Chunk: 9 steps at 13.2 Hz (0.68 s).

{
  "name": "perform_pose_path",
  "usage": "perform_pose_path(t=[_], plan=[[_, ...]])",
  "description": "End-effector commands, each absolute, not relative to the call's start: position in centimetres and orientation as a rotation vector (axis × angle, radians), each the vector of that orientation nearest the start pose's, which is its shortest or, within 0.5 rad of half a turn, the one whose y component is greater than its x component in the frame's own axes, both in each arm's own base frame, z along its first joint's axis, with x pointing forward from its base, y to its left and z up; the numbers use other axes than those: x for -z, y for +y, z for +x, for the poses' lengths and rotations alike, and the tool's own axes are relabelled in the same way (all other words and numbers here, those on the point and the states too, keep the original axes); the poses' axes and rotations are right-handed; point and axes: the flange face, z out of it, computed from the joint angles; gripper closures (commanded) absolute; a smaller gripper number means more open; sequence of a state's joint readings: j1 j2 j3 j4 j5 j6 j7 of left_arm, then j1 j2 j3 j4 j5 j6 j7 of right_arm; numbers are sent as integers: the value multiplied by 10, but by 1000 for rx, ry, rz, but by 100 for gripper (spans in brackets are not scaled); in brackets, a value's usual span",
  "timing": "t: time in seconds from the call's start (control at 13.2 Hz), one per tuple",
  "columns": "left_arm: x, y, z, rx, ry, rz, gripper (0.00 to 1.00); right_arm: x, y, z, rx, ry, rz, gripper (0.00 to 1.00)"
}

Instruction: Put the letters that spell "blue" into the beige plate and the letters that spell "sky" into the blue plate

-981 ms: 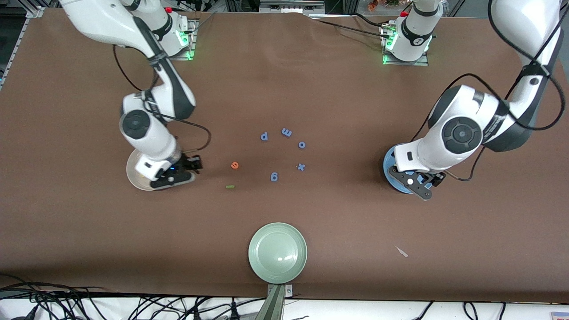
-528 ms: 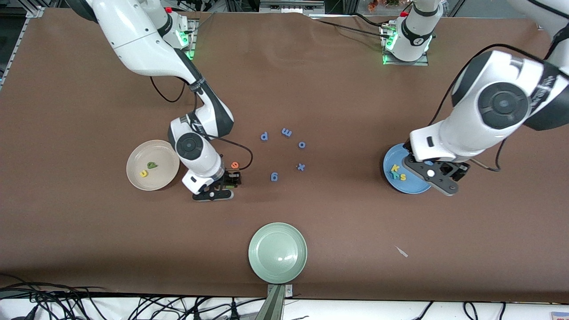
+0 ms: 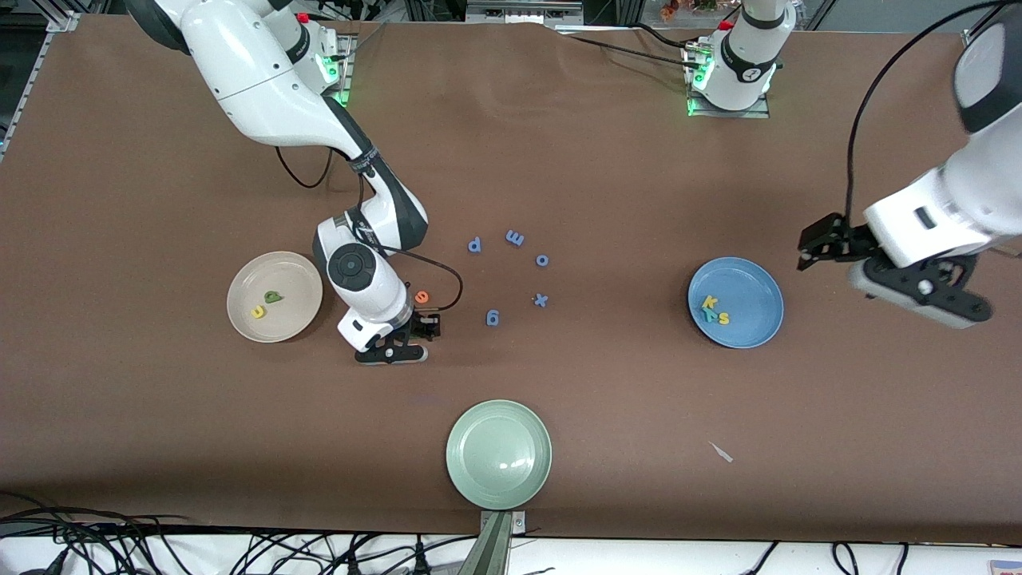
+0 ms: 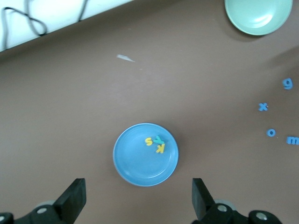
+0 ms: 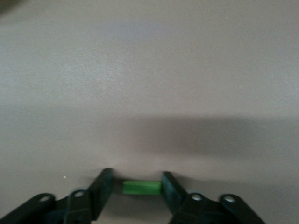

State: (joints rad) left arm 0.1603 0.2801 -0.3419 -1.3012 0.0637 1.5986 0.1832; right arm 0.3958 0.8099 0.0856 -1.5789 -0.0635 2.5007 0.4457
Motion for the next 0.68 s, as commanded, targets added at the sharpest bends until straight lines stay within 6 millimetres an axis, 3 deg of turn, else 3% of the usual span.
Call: perform_pose_path(t=[0.0,0.15,0.3,0.38,0.6], plan=[[-599,-84,596,10,437,-3173,0,-153,316,627,115,-76,-3084,71],[-598,-79,570,10,274,-3201,0,-156,313,626,115,-91,-3087,74],[-595,-73,549,2,262,-3180,0,-179,302,634,125,-153,-3091,74],[-595,-70,541,11,261,-3135,0,-195,283,639,86,-184,-3107,74],[-594,-72,545,9,274,-3079,0,-239,220,641,-26,-367,-3131,74]])
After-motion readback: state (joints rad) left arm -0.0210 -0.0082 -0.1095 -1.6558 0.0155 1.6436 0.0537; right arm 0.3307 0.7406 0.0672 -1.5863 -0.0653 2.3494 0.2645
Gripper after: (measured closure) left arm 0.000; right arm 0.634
